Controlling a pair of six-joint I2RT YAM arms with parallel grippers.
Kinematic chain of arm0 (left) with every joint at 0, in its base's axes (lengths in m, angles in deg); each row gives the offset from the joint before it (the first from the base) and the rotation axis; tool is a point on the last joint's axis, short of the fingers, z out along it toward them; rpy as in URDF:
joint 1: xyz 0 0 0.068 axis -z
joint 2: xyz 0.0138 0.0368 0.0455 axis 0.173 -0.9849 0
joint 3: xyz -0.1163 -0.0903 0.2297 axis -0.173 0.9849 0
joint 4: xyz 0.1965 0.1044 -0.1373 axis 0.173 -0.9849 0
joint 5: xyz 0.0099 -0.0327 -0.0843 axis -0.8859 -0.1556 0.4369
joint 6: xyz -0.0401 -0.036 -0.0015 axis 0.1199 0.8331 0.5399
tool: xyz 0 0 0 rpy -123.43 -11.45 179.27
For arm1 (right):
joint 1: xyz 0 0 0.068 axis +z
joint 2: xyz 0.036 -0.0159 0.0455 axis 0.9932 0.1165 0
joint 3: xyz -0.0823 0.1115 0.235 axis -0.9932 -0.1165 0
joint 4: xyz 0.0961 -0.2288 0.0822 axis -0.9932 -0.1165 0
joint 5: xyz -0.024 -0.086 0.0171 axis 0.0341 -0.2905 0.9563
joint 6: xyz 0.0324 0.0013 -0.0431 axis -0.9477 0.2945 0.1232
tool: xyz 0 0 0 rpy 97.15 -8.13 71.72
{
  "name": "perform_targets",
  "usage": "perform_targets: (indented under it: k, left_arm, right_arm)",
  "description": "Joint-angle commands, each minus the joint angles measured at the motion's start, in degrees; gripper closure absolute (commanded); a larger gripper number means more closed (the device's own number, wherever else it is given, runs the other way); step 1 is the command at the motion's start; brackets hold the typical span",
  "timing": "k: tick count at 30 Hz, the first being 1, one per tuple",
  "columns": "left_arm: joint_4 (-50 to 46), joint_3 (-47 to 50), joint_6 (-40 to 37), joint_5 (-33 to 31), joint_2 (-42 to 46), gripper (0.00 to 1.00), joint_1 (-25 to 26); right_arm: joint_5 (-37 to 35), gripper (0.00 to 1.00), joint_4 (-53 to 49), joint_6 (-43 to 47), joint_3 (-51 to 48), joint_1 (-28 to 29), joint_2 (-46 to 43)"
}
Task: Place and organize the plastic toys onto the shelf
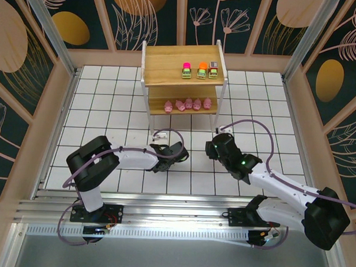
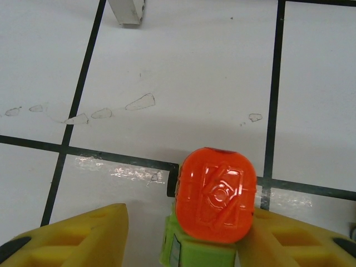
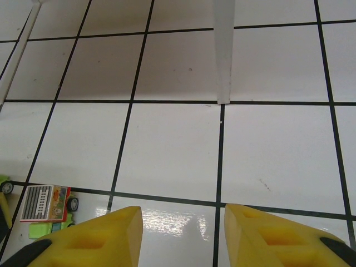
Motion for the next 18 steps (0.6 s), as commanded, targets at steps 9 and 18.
perform_targets:
  k: [9,18]
  left_arm:
    - [1.07,-1.75,-2.89,-1.68,-1.73,0.51,0.24]
    - [2.26,-1.87,-4.97,-0.02,-3.36,0.53,0.23]
  right_arm:
    - [0.19,0.56,1.24,-0.63,-0.35,-0.42,-0.13]
    - [0.10,0.57,0.97,-0.60,-0.31,-0.43,-0.20]
